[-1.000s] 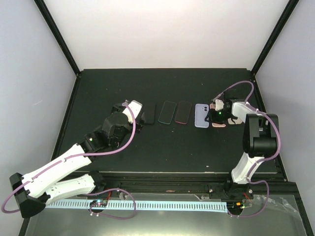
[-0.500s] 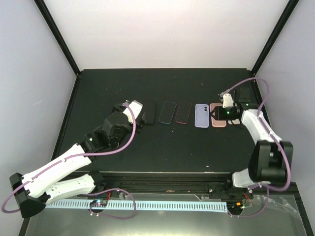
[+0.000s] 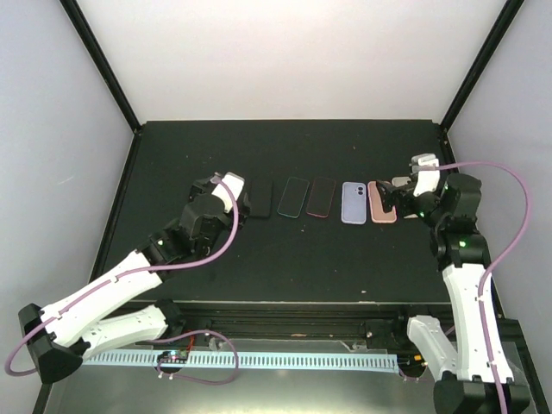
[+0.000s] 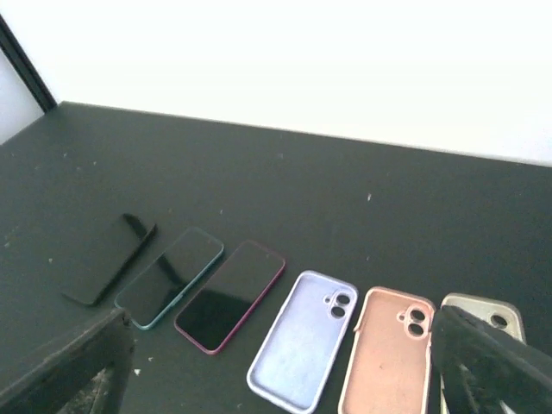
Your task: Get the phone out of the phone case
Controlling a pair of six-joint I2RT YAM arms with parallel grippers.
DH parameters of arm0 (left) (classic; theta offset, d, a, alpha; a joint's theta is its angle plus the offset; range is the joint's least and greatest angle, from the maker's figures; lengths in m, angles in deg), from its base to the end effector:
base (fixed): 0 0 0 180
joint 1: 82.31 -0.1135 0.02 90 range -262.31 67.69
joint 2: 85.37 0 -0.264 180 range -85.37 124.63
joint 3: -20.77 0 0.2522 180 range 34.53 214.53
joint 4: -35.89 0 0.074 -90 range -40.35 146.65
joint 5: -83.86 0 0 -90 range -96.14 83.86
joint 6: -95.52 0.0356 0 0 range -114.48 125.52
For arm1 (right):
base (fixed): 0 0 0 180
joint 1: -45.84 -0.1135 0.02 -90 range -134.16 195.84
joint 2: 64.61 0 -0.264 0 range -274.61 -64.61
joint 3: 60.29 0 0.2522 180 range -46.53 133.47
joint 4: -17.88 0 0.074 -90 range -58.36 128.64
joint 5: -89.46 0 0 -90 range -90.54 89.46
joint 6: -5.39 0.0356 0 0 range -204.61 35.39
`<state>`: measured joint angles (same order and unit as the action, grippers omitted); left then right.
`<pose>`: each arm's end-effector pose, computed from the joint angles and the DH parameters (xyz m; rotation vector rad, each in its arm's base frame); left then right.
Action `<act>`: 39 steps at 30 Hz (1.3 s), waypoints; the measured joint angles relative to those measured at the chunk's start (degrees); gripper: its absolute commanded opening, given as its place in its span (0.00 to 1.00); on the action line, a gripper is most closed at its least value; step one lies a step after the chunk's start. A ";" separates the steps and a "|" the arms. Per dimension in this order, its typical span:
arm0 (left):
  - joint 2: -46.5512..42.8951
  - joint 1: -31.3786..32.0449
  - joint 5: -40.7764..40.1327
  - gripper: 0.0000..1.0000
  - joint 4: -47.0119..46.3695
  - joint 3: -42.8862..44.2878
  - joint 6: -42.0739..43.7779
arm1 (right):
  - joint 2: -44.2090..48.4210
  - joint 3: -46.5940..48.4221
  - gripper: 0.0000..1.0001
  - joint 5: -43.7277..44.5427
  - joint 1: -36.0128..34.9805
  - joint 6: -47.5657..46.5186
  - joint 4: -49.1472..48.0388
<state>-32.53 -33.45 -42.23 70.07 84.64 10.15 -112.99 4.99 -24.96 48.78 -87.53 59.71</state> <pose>0.1491 -0.1388 0.3317 0.4781 1.8340 0.0989 0.1830 0.0053 0.3393 -0.2707 1.9637 0.3603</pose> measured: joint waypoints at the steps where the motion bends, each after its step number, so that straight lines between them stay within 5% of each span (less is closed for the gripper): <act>1: 0.00 -0.63 -0.04 0.95 0.00 0.00 -0.33 | 1.09 -0.26 0.98 0.04 0.02 0.63 -0.83; 8: 0.02 -3.85 0.09 0.95 -0.46 0.00 -1.22 | 6.93 -8.00 1.00 1.36 0.07 3.67 -7.76; 22: -2.84 -3.85 -0.15 0.95 -1.97 -1.14 -1.16 | 6.82 -7.23 1.00 8.46 0.07 13.25 -9.11; 39: -2.86 -3.85 -0.57 0.95 -1.99 -1.16 -1.09 | 6.19 -2.01 1.00 10.56 0.07 13.35 -7.04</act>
<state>-35.40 -37.30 -42.80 68.09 83.48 9.05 -106.81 2.98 -14.41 48.84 -74.18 52.67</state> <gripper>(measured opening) 0.951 0.996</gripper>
